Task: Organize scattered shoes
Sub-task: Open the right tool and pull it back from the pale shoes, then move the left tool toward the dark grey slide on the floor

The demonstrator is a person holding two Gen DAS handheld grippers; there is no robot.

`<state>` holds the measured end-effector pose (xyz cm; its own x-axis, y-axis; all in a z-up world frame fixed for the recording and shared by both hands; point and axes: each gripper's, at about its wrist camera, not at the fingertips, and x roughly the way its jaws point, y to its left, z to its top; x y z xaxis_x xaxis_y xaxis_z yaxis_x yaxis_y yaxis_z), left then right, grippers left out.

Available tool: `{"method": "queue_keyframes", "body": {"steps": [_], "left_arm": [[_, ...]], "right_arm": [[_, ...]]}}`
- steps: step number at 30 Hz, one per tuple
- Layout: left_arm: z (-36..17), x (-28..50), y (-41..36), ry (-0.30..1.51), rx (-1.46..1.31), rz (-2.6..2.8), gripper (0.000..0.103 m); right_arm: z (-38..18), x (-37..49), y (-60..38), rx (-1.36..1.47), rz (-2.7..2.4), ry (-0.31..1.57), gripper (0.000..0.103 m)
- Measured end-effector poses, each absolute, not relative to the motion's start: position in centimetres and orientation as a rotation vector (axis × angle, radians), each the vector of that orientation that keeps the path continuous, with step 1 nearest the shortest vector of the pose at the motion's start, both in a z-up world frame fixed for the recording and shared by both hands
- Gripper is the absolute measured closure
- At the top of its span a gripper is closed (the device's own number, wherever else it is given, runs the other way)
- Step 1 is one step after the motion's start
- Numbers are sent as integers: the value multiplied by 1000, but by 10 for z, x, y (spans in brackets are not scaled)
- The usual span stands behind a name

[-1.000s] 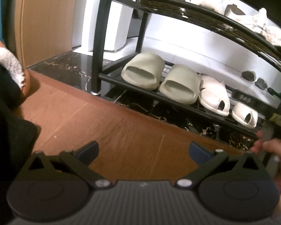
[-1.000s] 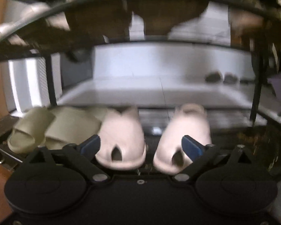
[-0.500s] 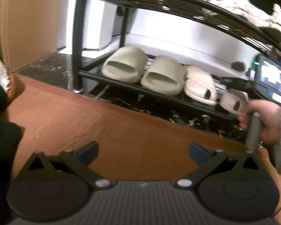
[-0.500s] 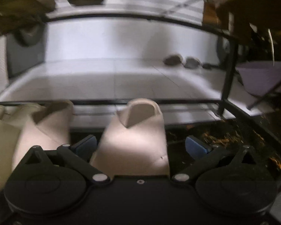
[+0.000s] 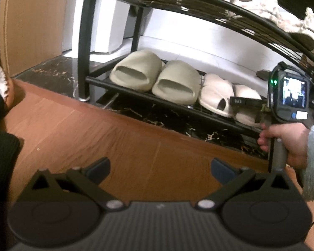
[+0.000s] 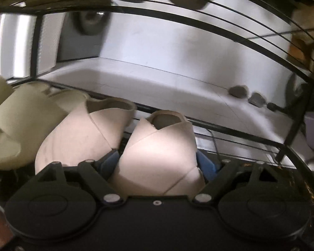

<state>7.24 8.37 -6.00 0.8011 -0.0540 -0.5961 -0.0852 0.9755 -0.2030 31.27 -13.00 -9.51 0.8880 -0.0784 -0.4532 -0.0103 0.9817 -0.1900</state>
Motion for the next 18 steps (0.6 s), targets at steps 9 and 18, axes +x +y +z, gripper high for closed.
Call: {"method": "queue_keyframes", "body": {"steps": [9,18], "left_arm": [[-63,76,83,656,-208,8,0],[-71,82,76,706,-147,-14,0]], "right_arm": [[-69,266,-121,-228,-17,414,0],[-18,126,-132,57,-7,469,0]]}}
